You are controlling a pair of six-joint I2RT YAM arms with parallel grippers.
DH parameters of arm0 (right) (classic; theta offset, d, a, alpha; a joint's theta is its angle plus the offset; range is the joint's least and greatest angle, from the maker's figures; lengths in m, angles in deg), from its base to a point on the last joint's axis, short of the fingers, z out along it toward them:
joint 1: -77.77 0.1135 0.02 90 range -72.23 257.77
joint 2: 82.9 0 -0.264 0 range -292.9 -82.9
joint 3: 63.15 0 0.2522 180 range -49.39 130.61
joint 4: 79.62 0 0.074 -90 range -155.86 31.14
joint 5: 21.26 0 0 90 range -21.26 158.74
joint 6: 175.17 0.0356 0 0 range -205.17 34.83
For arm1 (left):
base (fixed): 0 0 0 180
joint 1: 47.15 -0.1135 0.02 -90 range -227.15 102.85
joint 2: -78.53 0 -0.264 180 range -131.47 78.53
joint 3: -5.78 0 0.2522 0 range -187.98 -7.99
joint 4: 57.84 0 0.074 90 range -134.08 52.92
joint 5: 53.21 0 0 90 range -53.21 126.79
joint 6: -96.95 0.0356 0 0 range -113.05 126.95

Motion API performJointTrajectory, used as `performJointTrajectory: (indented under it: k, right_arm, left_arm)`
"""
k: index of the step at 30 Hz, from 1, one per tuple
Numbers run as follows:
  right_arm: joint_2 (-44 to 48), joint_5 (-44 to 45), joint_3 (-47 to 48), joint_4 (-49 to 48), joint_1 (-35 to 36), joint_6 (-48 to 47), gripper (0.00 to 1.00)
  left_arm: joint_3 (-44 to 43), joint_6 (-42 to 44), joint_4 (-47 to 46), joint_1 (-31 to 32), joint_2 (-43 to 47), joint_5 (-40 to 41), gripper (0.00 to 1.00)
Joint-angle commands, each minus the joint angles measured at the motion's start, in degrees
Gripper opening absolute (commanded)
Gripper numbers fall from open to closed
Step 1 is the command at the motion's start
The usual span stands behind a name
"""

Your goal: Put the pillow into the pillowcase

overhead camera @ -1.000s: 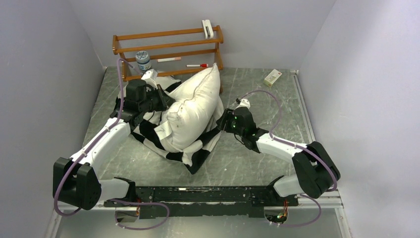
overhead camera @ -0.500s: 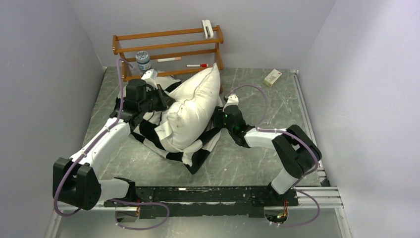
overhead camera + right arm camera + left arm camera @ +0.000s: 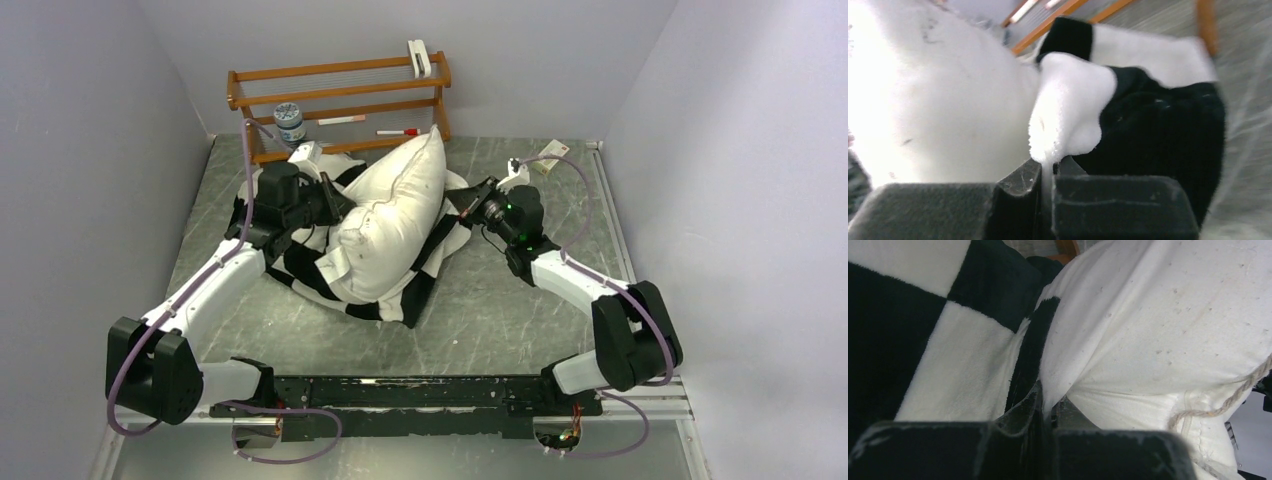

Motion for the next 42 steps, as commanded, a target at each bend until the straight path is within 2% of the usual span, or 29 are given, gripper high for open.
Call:
performJointTrajectory:
  k: [1,3,5,7,10,15,20,23,33,37,39,40,41,42]
  right_arm:
    - [0.82,-14.39,-2.55,-16.70,-1.28,20.05,0.00]
    - [-0.11,-15.28,-3.37,-19.93,-0.31,23.46,0.00]
    - [-1.40,-16.92,-3.27,-21.46,0.44,25.27,0.00]
    - [-1.90,-16.93,-3.63,-21.78,1.26,25.92,0.00]
    - [-1.61,-15.78,-3.52,-19.50,2.59,24.56,0.00]
    - [-1.98,-15.92,-2.21,-17.64,4.19,22.94,0.00]
    - [-1.60,-13.91,-1.94,-15.45,6.31,21.64,0.00]
    - [-1.40,-13.18,-1.92,-15.13,7.07,21.44,0.00]
    - [0.15,-10.15,-0.42,-10.41,8.82,18.21,0.00]
    - [-0.31,-9.16,0.22,-9.60,9.53,16.51,0.00]
    - [-0.62,-9.15,0.58,-9.20,9.52,15.44,0.00]
    - [-0.55,-8.95,1.11,-7.96,9.45,14.27,0.00]
    - [-0.24,-8.19,1.94,-5.62,9.22,12.11,0.00]
    - [0.31,-6.97,2.78,-2.64,8.74,10.00,0.00]
  left_arm:
    - [3.10,4.42,6.16,-0.48,-2.13,7.67,0.05]
    - [0.78,4.36,6.25,-0.24,-1.48,1.57,0.20]
    - [-3.78,5.09,9.29,-0.14,-0.74,-3.84,0.42]
    - [-8.91,6.20,13.33,-0.11,0.64,-7.72,0.57]
    - [-14.39,6.20,14.51,-0.11,4.19,-11.25,0.69]
    - [-21.06,4.78,12.99,-0.15,8.24,-13.56,0.81]
    - [-24.87,1.84,6.98,0.41,6.59,-16.66,0.82]
    - [-26.87,3.98,8.12,2.24,3.62,-14.76,0.83]
    - [-32.66,14.24,15.56,17.31,-4.61,5.44,0.91]
    - [-30.96,16.51,16.46,22.10,-8.95,12.91,0.92]
    - [-28.01,16.94,16.75,24.09,-12.72,15.79,0.85]
    - [-26.38,17.22,17.38,24.32,-14.67,16.22,0.78]
    - [-24.62,17.79,18.94,24.34,-17.03,16.16,0.67]
    - [-23.30,18.34,21.18,24.28,-19.24,17.75,0.46]
